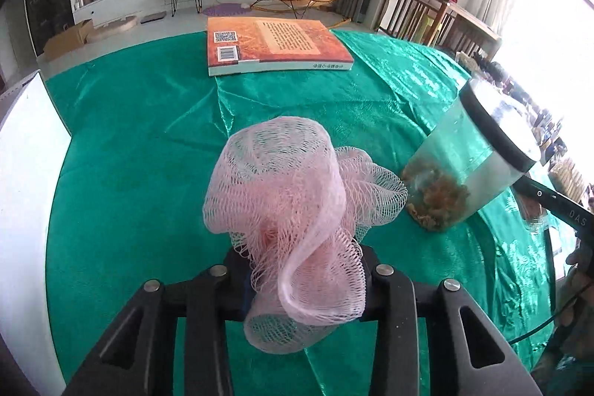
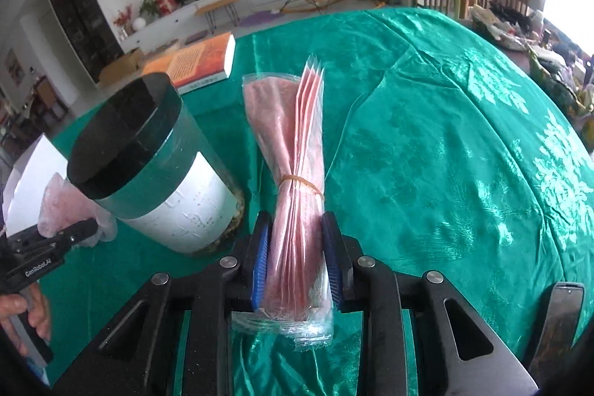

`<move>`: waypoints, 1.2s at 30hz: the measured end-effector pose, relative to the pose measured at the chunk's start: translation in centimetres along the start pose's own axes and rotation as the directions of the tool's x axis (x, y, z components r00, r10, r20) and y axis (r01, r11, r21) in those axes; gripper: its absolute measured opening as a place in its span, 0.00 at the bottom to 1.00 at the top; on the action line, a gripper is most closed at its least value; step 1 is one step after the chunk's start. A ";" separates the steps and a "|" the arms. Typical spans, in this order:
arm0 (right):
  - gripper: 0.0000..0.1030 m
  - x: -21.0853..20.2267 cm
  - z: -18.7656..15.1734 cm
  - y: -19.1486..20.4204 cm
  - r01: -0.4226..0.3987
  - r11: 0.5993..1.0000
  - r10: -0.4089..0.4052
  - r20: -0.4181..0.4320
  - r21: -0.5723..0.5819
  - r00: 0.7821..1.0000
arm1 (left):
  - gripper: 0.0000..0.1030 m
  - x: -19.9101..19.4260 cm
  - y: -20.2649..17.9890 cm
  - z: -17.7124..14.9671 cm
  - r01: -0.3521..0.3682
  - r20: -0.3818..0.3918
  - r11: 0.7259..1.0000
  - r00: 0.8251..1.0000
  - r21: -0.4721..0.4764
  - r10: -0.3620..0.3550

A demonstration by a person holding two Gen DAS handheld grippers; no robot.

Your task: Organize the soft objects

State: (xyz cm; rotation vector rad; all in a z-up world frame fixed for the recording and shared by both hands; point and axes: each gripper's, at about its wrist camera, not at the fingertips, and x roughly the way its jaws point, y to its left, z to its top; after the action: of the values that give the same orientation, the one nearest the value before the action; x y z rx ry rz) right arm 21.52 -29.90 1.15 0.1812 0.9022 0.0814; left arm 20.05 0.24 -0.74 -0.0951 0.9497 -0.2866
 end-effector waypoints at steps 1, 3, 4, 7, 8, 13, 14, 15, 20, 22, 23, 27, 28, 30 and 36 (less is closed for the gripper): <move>0.28 -1.0 0.2 -0.1 0.001 1.000 -0.001 0.023 0.008 1.000 | 0.36 -1.1 0.0 0.1 0.015 0.015 1.000 1.000 -0.012 -0.015; 0.28 -3.2 0.8 0.4 0.013 1.000 -0.013 0.079 0.004 0.997 | 0.36 -3.7 0.2 0.3 0.043 0.049 0.999 0.998 -0.033 -0.041; 0.28 -4.4 1.1 0.8 0.017 1.000 -0.016 0.104 -0.005 0.994 | 0.36 -5.2 0.4 0.3 0.054 0.071 0.998 0.996 -0.040 -0.051; 0.28 -7.9 2.1 3.5 0.006 0.998 0.004 0.157 -0.062 0.988 | 0.36 -10.2 1.8 0.0 0.068 0.130 0.996 0.990 -0.060 -0.060; 0.28 -9.0 2.3 4.8 -0.002 0.996 0.016 0.166 -0.089 0.986 | 0.37 -11.8 2.5 -0.3 0.062 0.144 0.996 0.988 -0.065 -0.052; 0.28 -13.1 2.1 13.3 -0.122 0.968 0.162 0.175 -0.218 0.971 | 0.37 -19.2 8.3 -3.1 -0.062 0.180 0.994 0.981 -0.088 0.077; 0.28 -13.8 1.8 15.0 -0.167 0.957 0.209 0.166 -0.237 0.964 | 0.37 -20.5 9.7 -3.9 -0.107 0.181 0.990 0.976 -0.094 0.122; 0.28 -14.3 1.4 17.2 -0.218 0.942 0.262 0.151 -0.255 0.953 | 0.37 -21.9 11.1 -4.9 -0.155 0.182 0.983 0.968 -0.103 0.172; 0.28 -15.9 -1.5 28.9 -0.484 0.816 0.517 0.024 -0.317 0.856 | 0.67 -26.6 18.5 -9.8 -0.375 0.142 0.906 0.903 -0.198 0.405; 0.29 -15.3 -3.0 33.5 -0.558 0.761 0.577 -0.050 -0.332 0.816 | 0.85 -27.5 20.8 -11.8 -0.432 0.122 0.867 0.874 -0.247 0.470; 0.30 -14.8 -3.9 35.6 -0.581 0.740 0.591 -0.085 -0.340 0.802 | 0.88 -27.9 21.6 -12.6 -0.458 0.117 0.849 0.858 -0.264 0.500; 0.68 -10.8 -7.6 41.5 -0.674 0.669 0.637 -0.227 -0.313 0.737 | 0.89 -28.6 23.3 -15.4 -0.540 0.074 0.789 0.810 -0.293 0.582; 0.69 -9.6 -8.5 42.3 -0.698 0.655 0.643 -0.272 -0.289 0.716 | 0.90 -28.7 23.4 -16.2 -0.552 0.070 0.778 0.801 -0.300 0.595; 0.69 -7.8 -9.7 42.6 -0.712 0.654 0.636 -0.325 -0.254 0.700 | 0.94 -28.9 23.2 -17.4 -0.575 0.070 0.758 0.781 -0.306 0.621; 0.69 -7.6 -9.9 41.1 -0.643 0.696 0.572 -0.295 -0.319 0.766 | 0.96 -29.6 21.9 -18.9 -0.666 0.053 0.671 0.696 -0.326 0.716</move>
State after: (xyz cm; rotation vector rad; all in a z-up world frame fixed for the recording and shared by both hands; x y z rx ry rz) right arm 9.27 10.52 8.86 0.0794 0.9474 0.9254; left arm -7.17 30.43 7.07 -0.0116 0.7771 0.5772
